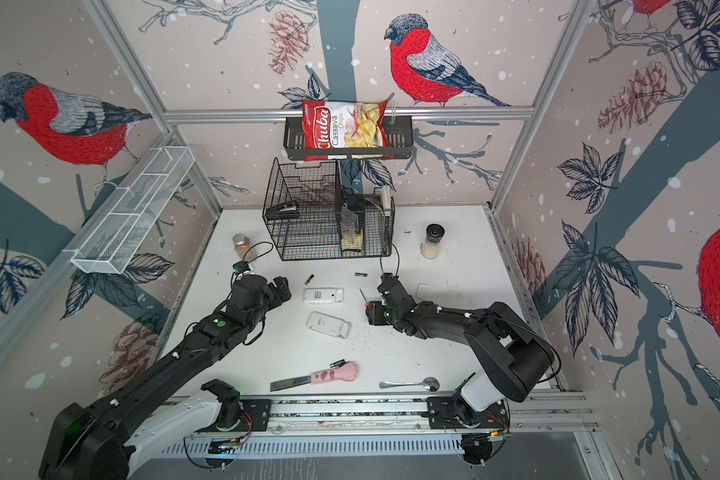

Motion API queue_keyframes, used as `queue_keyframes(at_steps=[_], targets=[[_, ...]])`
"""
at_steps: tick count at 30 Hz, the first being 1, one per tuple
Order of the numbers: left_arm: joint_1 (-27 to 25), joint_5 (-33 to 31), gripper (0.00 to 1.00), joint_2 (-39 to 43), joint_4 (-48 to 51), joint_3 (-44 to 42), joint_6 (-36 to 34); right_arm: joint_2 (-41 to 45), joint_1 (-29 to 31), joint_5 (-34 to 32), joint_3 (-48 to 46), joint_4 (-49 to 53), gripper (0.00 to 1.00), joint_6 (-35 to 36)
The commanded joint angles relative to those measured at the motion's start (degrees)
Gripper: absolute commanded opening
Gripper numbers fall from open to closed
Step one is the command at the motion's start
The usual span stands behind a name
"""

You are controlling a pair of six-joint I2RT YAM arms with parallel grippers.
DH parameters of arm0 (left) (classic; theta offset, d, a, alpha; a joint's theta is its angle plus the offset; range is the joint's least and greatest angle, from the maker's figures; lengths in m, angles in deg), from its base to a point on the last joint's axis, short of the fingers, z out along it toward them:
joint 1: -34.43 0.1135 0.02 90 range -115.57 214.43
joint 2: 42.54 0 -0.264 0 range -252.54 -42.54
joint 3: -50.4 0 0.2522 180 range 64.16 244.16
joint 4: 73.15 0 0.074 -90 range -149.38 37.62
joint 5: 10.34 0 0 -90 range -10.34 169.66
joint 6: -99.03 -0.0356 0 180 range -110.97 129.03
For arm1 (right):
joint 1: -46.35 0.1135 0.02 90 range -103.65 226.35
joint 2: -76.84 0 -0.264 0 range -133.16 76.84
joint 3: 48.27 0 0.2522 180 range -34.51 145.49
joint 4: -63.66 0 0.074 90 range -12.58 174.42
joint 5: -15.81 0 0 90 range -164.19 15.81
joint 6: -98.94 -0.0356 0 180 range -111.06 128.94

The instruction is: Unload the batteries from the remote control

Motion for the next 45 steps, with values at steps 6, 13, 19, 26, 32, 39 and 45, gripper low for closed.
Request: queue_keyframes(at_steps=[6,13,19,26,32,39,45], targets=[[0.1,2.6,0.96,-0.7,-0.9,0.0,-0.7,-4.0,4.6,-9.7,5.1,10.5,0.65,1.9],[0.1,8.7,0.93,-1.7,-2.1,0.4,-2.7,-5.1,5.8,-8.7,7.2,11.5,0.67,2.8],[0.0,18.5,0.84,-5.6,-3.8,2.0,-3.4,-2.3,5.6,-4.5,7.1,11.2,0.73,3.9],[-4.6,18.5,0.75,-9.7,-2.0,6.2,-2.8,1.4,5.3,-5.2,5.5,10.7,0.74,4.1],[-11.1,19.8,0.68,-17.6,-2.9,11.3,-1.2,3.1,4.7,-5.6,4.2,10.4,0.75,4.4],[-15.7,22.2,0.45,-25.2,-6.4,14.4,0.3,4.5,3.5,-4.8,1.6,8.7,0.75,3.4],[-18.8,25.3,0.29,-30.7,-12.5,16.7,2.6,4.7,3.2,-3.9,0.1,6.9,0.74,2.8]])
